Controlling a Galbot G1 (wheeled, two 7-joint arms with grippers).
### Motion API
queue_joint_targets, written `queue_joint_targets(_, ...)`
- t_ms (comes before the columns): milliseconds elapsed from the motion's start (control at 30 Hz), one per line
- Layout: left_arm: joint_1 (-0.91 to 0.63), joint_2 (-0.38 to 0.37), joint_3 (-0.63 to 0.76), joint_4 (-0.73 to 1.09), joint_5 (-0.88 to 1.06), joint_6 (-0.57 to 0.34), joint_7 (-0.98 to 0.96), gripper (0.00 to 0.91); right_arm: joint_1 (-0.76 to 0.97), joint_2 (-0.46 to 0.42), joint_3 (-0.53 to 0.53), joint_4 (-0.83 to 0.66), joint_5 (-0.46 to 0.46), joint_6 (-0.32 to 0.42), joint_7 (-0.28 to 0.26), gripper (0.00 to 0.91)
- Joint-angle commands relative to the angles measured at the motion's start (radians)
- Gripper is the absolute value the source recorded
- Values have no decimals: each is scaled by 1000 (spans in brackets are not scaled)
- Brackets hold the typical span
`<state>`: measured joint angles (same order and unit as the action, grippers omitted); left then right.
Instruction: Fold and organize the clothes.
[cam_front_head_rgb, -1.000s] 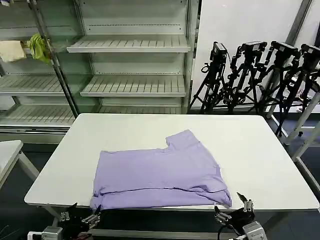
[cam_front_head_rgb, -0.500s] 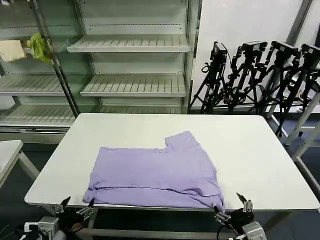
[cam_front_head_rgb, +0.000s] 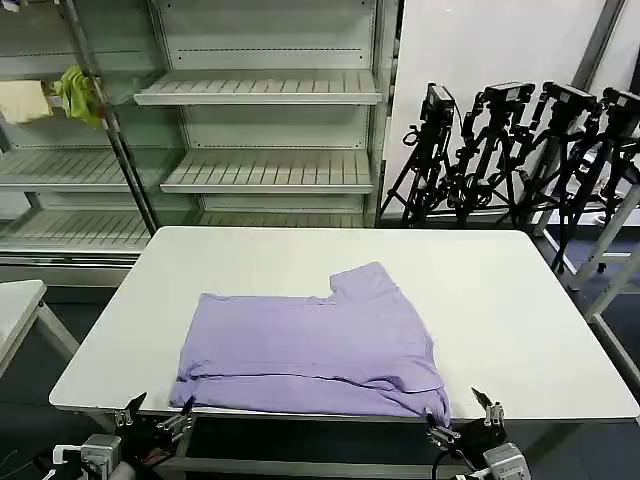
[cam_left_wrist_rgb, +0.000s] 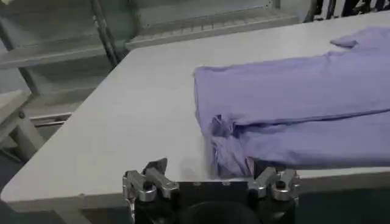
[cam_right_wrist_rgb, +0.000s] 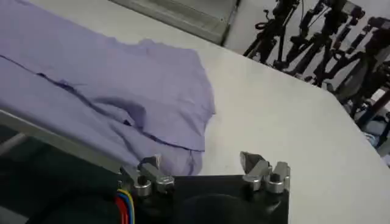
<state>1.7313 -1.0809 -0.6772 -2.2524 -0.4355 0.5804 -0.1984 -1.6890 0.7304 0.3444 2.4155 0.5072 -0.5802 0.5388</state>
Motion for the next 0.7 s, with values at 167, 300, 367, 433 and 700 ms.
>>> queue_joint_targets(167,-22,4,-27,4,-159,-2,-17,907,5,1,-2,-13,1,1,-1,907)
queue_joint_targets(300,-40,6,-50,-5,-241,-1,-38,907,12,2,-6,-18,1,0,0,907)
queue_joint_targets(367,-39,8,-55,-12,-263,0,-42,907,13,0,-6,-18,2,0,0,907)
queue_joint_targets(433,-32,8,-56,-23,-264,0,-40,907,14,-1,-6,-17,3,0,-1,907)
queue_joint_targets(700,-96,16,-82,-37,-264,-1,-29,907,110,22,7,-31,51,0,-6,907)
